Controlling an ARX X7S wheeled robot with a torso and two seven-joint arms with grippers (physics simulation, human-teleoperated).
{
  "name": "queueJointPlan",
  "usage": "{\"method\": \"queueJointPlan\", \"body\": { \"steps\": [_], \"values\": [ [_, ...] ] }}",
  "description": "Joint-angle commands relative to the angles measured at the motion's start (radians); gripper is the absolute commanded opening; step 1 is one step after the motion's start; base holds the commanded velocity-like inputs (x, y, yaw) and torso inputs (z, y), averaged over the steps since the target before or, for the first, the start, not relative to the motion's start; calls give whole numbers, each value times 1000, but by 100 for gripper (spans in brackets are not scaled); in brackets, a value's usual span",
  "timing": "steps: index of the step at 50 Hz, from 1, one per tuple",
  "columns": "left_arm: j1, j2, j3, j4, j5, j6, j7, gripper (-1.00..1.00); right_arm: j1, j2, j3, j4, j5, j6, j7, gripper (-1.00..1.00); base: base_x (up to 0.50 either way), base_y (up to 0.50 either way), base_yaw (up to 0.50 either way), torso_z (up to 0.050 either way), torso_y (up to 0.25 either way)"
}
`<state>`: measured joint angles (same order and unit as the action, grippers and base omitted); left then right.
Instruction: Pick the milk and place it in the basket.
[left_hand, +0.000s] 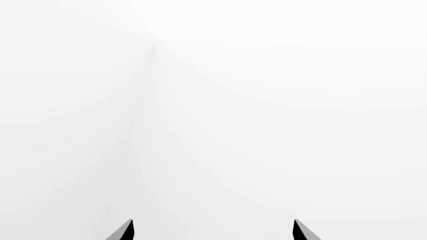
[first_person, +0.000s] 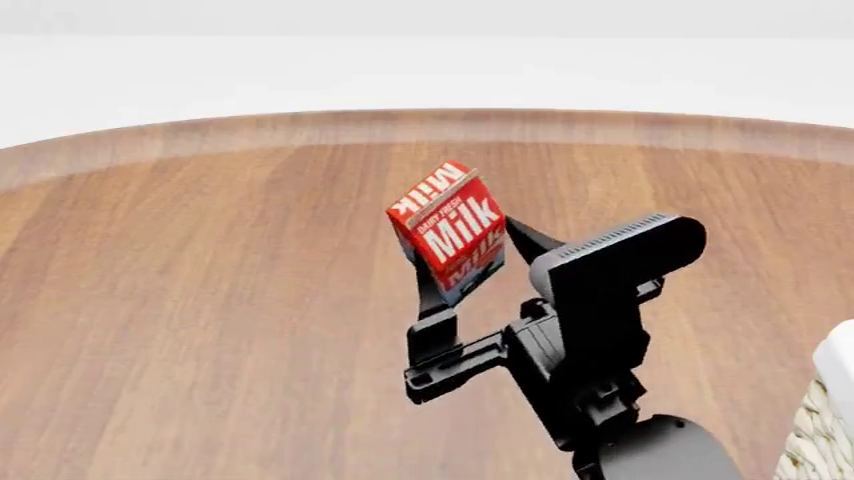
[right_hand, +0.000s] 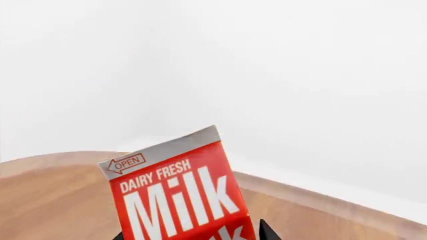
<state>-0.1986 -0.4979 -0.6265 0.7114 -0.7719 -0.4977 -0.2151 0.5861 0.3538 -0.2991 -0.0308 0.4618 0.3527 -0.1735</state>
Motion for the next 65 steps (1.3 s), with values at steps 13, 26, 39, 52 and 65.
{"method": "queueJointPlan", "body": {
  "steps": [13, 26, 39, 52, 65],
  "values": [
    [2, 20, -20, -13, 30, 23, 11, 100, -5, -67, 266, -37, -9, -83, 231, -100, 0, 0, 0, 0, 2],
    [5, 18, -19, -16, 30, 25, 10, 100, -5, -68, 260, 8, -50, -118, 254, -100, 0, 0, 0, 0, 1],
    [6, 16, -18, -16, 29, 27, 8, 100, 15, -80, 228, 51, -82, -154, 247, -100, 0, 0, 0, 0, 2],
    [8, 16, -16, -16, 28, 30, 7, 100, 30, -82, 247, 43, -43, -129, 259, -100, 0, 0, 0, 1, 2],
    [12, 16, -19, -25, 28, 37, 9, 100, 402, 107, 241, -56, 113, 283, 183, -100, 0, 0, 0, 0, 2]
  ]
}}
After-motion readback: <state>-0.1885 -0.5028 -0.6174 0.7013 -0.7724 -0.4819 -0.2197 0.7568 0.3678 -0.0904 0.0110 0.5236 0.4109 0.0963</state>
